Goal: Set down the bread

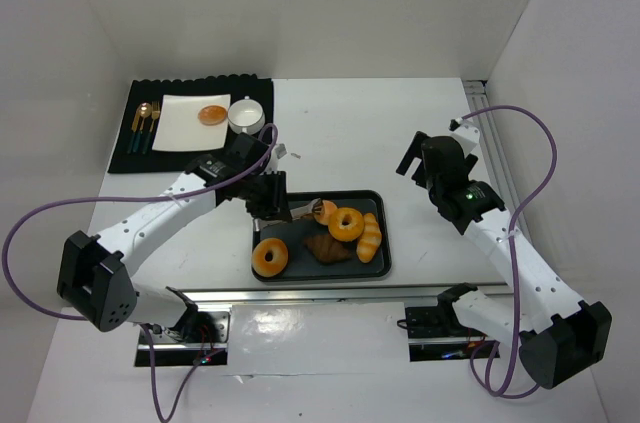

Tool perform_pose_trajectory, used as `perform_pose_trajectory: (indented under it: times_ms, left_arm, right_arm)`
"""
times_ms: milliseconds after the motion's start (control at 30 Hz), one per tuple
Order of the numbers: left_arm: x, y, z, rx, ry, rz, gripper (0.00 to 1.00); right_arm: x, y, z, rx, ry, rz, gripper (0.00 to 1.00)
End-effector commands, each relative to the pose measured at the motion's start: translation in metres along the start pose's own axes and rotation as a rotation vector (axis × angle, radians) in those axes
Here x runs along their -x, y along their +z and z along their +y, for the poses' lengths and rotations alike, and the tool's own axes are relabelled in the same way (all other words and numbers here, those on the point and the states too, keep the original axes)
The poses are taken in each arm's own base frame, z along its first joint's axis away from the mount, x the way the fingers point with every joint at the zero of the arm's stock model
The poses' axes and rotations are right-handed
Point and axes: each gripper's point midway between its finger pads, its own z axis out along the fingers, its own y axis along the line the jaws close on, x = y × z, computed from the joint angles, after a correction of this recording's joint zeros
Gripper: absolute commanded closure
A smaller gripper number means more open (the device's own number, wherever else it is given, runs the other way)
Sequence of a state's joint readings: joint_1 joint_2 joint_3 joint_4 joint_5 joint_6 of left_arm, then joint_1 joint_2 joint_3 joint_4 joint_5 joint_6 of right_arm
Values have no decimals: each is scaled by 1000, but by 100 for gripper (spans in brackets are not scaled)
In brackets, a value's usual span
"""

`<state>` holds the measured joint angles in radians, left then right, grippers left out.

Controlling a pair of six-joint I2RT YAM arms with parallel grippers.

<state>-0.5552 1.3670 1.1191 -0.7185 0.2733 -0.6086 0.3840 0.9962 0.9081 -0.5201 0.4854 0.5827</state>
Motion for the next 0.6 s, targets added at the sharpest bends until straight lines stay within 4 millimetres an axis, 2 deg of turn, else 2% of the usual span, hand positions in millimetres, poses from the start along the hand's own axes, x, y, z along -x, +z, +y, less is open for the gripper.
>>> perform_pose_trajectory:
  times_ms: [0, 200, 400, 433, 500, 533, 567]
  left_arm:
    - [14, -16, -12, -5, 11, -47, 68]
    - [22, -49, -9, 67, 48, -101, 76]
    - [20, -76, 33, 221, 6, -113, 80]
    - [30, -88, 38, 228, -16, -168, 80]
    - [44, -102, 46, 254, -39, -229, 80]
    - [60, -119, 54, 272, -65, -296, 80]
    - [67, -127, 59, 280, -67, -322, 79]
  right_arm:
    - [2, -4, 0, 8, 6, -18, 1]
    - [2, -4, 0, 8, 6, -18, 1]
    - [4, -4, 1, 12, 10, -24, 1]
    - [4, -4, 1, 12, 10, -24, 1]
    - [3, -4, 3, 21, 10, -18, 1]
    - [3, -4, 3, 21, 10, -18, 1]
    - [3, -4, 3, 21, 10, -18, 1]
